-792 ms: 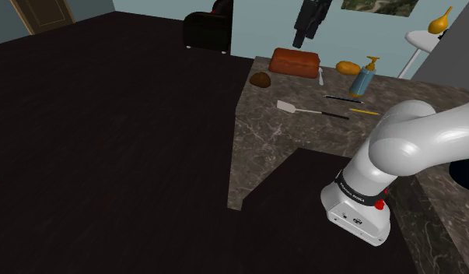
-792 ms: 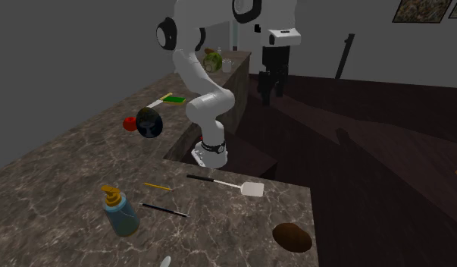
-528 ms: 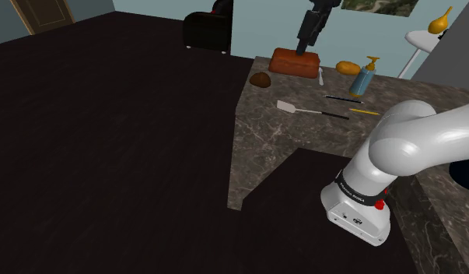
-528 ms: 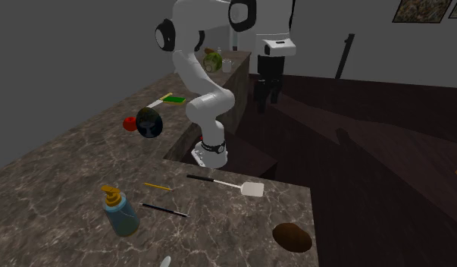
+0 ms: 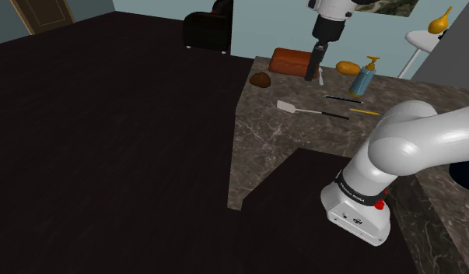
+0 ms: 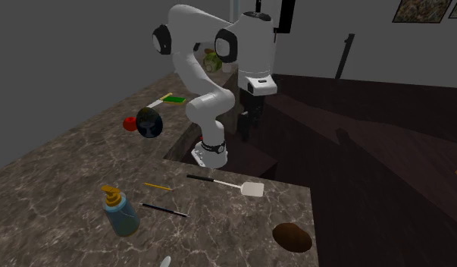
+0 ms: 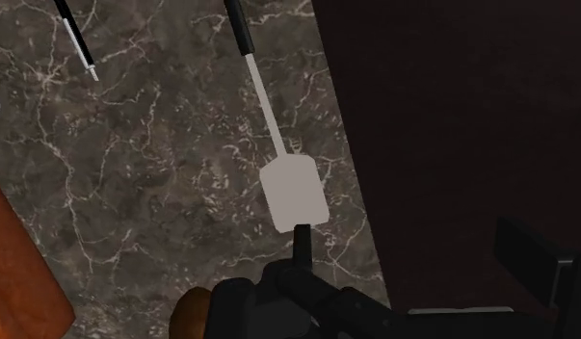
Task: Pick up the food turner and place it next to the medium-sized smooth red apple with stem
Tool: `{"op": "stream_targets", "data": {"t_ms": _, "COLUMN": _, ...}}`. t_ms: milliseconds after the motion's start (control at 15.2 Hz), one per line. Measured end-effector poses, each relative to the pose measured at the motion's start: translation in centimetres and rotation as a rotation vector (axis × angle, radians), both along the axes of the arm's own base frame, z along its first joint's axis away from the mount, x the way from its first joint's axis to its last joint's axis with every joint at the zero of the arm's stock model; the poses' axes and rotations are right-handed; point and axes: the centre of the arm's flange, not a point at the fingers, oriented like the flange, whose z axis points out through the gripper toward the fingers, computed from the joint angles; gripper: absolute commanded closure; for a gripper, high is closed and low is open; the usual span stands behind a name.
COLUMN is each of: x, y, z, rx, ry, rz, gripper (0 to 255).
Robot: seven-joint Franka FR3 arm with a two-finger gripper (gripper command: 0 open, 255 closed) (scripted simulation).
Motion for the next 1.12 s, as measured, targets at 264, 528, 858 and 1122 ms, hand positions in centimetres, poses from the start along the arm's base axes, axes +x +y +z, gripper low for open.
{"op": "stream_targets", "data": {"t_ms": 264, "x": -0.4, "y": -2.9, "z": -4.2, "rx": -0.004, "ry": 0.030, "rz": 0.068, "gripper": 0}}
{"op": "stream_targets", "data": {"t_ms": 528, "x": -0.7, "y": -6.2, "z": -8.2, "rx": -0.008, "ry": 0.060, "rz": 0.136, "gripper": 0}}
{"op": "stream_targets", "data": {"t_ms": 858, "x": -0.9, "y": -9.7, "z": -13.0, "rx": -0.013, "ry": 0.092, "rz": 0.212, "gripper": 0}}
{"op": "stream_targets", "data": {"t_ms": 1122, "x": -0.9, "y": -10.1, "z": -15.3, "rx": -0.014, "ry": 0.095, "rz": 0.221, "gripper": 0}}
